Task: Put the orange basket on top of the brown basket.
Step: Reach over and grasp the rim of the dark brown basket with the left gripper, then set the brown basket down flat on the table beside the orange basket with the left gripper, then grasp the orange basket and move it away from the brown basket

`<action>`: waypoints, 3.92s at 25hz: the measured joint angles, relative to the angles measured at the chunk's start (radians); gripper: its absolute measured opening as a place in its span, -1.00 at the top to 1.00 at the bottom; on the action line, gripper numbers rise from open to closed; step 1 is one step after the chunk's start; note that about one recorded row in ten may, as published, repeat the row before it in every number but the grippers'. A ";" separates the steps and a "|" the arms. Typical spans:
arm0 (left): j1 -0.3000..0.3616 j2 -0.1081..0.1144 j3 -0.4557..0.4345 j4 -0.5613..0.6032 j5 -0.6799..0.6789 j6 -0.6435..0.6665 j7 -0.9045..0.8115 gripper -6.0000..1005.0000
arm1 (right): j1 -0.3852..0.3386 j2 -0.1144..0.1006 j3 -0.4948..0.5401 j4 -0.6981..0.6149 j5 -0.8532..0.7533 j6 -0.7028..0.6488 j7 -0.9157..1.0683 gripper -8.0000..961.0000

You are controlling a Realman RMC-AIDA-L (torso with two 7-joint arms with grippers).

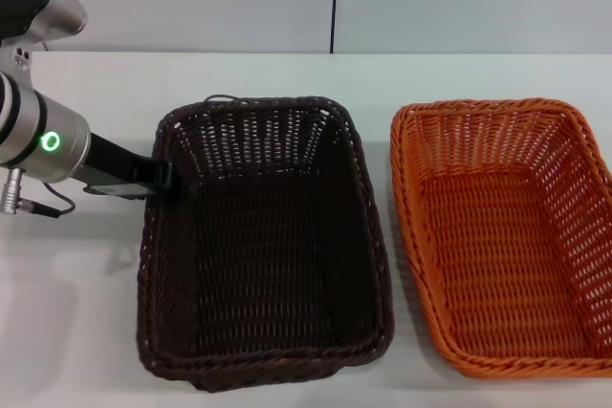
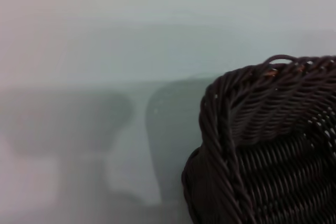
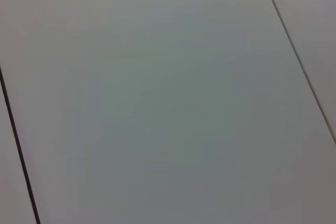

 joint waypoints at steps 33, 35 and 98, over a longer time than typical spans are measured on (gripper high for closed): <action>-0.229 0.191 -0.351 0.058 -0.127 -0.336 0.558 0.56 | -0.042 0.011 0.002 0.003 0.066 0.003 0.048 -0.15; -0.262 0.183 -0.347 0.132 -0.126 -0.337 0.614 0.56 | -0.045 0.014 0.002 0.004 0.067 0.003 0.053 -0.15; -0.148 -0.009 -0.129 0.366 -0.973 0.261 1.074 -0.67 | 0.003 -0.167 -0.941 -0.798 -1.438 -0.931 1.235 -0.14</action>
